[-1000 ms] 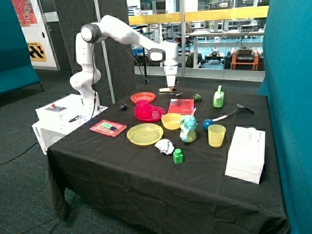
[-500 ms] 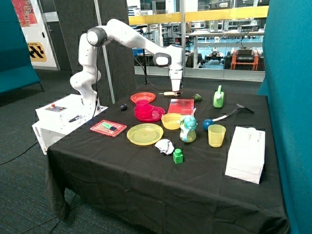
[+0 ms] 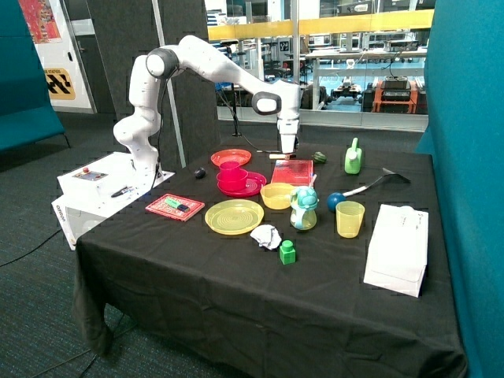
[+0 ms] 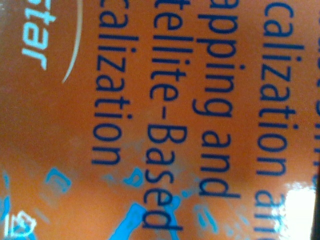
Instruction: Put a highlighter on each book
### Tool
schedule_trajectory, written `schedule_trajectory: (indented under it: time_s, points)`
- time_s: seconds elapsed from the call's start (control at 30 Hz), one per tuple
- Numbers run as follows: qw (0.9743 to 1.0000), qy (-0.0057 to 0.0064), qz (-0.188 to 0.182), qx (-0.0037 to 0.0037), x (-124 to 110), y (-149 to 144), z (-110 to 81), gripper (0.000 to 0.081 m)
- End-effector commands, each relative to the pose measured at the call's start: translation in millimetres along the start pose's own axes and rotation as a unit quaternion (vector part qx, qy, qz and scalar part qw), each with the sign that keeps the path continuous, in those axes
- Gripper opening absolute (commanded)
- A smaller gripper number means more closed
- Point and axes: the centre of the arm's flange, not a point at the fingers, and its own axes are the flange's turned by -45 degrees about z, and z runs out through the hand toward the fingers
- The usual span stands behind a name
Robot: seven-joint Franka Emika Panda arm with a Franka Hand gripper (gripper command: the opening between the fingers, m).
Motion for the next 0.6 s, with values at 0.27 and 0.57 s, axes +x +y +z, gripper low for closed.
schedule_trajectory:
  time_s: [0.27, 0.57]
  points:
    - [0.9999, 0.0006, 0.011, -0.00028, 9.9, -0.4, 28.8, 0.0]
    - [0.9999, 0.0006, 0.012, -0.00028, 20.8, -4.3, 38.2, 0.0]
